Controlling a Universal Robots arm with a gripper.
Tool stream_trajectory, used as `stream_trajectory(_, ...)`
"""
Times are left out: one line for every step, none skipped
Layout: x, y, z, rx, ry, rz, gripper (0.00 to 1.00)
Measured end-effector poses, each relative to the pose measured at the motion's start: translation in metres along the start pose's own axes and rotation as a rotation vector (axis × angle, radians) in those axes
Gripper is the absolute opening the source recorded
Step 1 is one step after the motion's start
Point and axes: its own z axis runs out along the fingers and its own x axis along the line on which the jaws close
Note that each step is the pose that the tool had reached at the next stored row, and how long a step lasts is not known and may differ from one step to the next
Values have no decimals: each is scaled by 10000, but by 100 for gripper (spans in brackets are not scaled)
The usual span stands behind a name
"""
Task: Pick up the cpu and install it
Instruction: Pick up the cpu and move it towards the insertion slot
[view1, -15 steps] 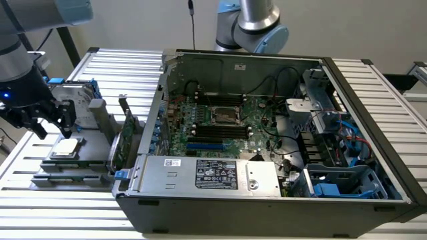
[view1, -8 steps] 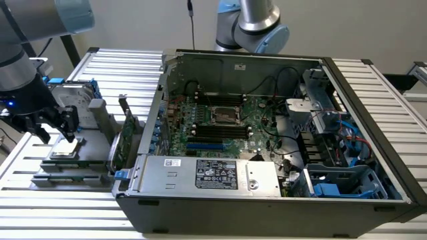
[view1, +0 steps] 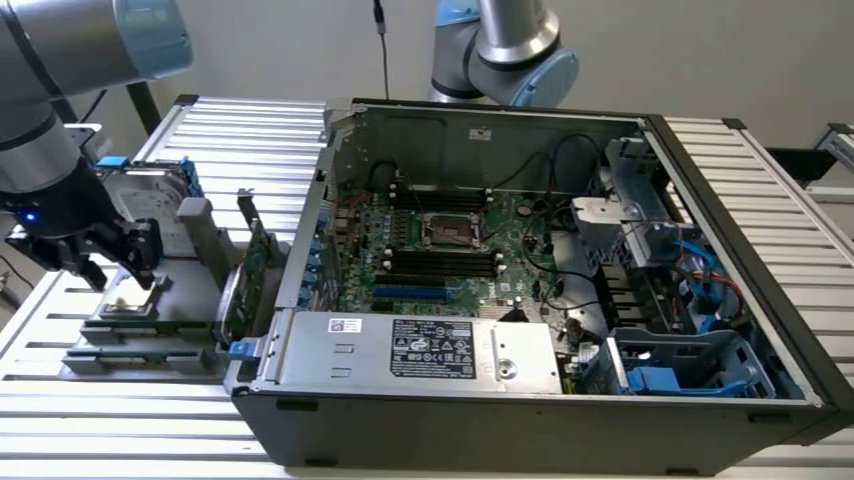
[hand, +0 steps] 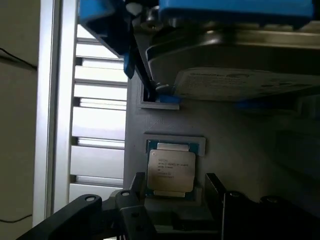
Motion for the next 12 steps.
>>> stream_trajectory(0,0,16,-8,0,9,60)
stream_trajectory(0,-1,31,-12,0,17,60)
stream_trajectory(0,-1,47,-16,-1,24,60)
stream_trajectory(0,-1,62,-19,-2,34,60)
stream_trajectory(0,-2,73,-22,-2,48,60)
stream_trajectory(0,-2,81,-24,-3,64,60)
stream_trajectory(0,-2,86,-24,-2,87,60)
stream_trajectory(1,-2,90,-24,-2,116,60)
stream_trajectory(1,-3,94,-24,-2,148,60)
stream_trajectory(2,-3,98,-25,-3,177,60)
stream_trajectory(4,-2,102,-25,-4,209,60)
stream_trajectory(5,-2,105,-25,-4,240,60)
